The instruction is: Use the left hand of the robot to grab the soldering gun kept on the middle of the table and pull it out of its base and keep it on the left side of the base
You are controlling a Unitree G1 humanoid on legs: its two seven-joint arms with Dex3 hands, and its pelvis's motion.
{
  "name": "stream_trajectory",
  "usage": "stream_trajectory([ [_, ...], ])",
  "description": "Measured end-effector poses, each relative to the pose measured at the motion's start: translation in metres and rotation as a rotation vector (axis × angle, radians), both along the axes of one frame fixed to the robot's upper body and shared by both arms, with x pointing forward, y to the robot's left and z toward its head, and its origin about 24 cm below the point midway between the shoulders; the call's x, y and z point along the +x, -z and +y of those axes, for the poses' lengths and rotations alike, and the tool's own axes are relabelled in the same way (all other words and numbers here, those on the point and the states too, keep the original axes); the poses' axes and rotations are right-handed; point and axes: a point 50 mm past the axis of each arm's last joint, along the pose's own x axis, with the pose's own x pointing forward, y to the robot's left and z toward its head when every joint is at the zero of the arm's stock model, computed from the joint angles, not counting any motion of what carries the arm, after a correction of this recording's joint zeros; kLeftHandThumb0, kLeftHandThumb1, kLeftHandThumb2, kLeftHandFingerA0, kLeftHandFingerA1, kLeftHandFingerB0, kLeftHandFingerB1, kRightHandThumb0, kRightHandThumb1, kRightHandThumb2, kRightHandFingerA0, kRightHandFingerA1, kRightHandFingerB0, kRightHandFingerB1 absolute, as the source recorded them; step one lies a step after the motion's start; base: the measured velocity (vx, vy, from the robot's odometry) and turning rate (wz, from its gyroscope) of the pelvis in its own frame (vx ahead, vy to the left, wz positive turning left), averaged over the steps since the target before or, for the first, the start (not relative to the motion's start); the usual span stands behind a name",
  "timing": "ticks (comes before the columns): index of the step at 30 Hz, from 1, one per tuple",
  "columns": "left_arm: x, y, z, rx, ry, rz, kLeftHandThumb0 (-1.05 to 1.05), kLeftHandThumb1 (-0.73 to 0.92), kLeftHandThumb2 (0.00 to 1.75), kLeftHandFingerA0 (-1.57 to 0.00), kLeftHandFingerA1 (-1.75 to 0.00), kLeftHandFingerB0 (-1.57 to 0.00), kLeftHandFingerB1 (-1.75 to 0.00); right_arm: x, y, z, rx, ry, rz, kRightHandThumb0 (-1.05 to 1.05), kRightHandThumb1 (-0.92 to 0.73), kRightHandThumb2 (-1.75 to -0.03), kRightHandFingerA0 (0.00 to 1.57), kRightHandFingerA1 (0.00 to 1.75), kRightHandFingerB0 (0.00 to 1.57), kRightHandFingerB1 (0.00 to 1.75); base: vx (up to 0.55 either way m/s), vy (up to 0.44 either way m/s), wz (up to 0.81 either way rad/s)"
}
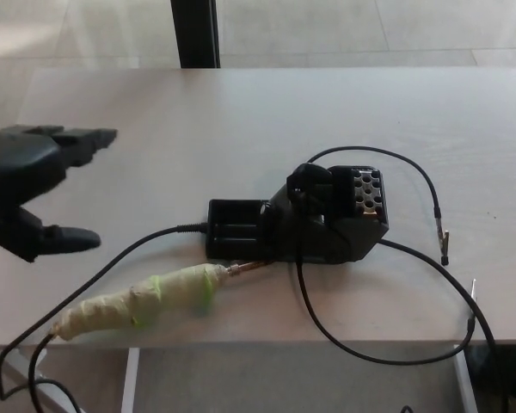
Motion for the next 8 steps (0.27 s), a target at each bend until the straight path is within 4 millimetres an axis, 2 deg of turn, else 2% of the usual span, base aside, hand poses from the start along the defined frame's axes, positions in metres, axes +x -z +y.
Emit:
stream_trajectory([
  [1,-0.001,-0.004,0.006,-0.014,-0.018,-0.004,-0.78,0.59,0.98,-0.14,-0.53,-0.03,-0.36,0.0,0.0,0.0,0.0,0.0,0.0,-0.55,-0.61,-0.58,0.53,0.62,0.29,0.34,0.0,0.0,0.0],
  [2,-0.002,-0.008,0.012,-0.028,-0.037,-0.008,-0.76,0.75,0.62,-0.17,-0.38,-0.09,-0.27,0.0,0.0,0.0,0.0,0.0,0.0,-0.55,-0.61,-0.58,0.53,0.63,0.29,0.35,0.0,0.0,0.0],
  [3,-0.005,-0.012,0.021,-0.047,-0.065,-0.01,-0.76,0.75,0.62,-0.17,-0.38,-0.09,-0.27,0.0,0.0,0.0,0.0,0.0,0.0,-0.55,-0.61,-0.58,0.53,0.63,0.29,0.35,0.0,0.0,0.0],
  [4,-0.006,-0.014,0.027,-0.062,-0.083,-0.01,-0.78,0.54,0.93,-0.05,-0.47,-0.01,-0.29,0.0,0.0,0.0,0.0,0.0,0.0,-0.55,-0.61,-0.58,0.53,0.63,0.29,0.35,0.0,0.0,0.0],
  [5,-0.009,-0.016,0.034,-0.081,-0.106,-0.01,-0.39,0.35,0.96,-0.02,-0.52,0.0,-0.5,0.0,0.0,0.0,0.0,0.0,0.001,-0.56,-0.61,-0.58,0.51,0.63,0.29,0.34,0.0,0.0,0.0],
  [6,-0.011,-0.017,0.04,-0.102,-0.129,-0.008,-0.81,0.64,1.0,-0.17,-0.57,-0.08,-0.46,0.0,0.0,0.0,0.0,0.0,0.001,-0.64,-0.5,-0.84,0.5,0.68,0.22,0.46,0.0,0.0,0.0],
  [8,-0.014,-0.018,0.048,-0.123,-0.154,-0.005,-0.75,0.63,0.98,-0.19,-0.62,-0.07,-0.5,0.0,0.0,0.0,0.0,0.0,0.001,-0.59,-0.47,-0.84,0.51,0.68,0.22,0.47,0.0,0.0,0.0],
])
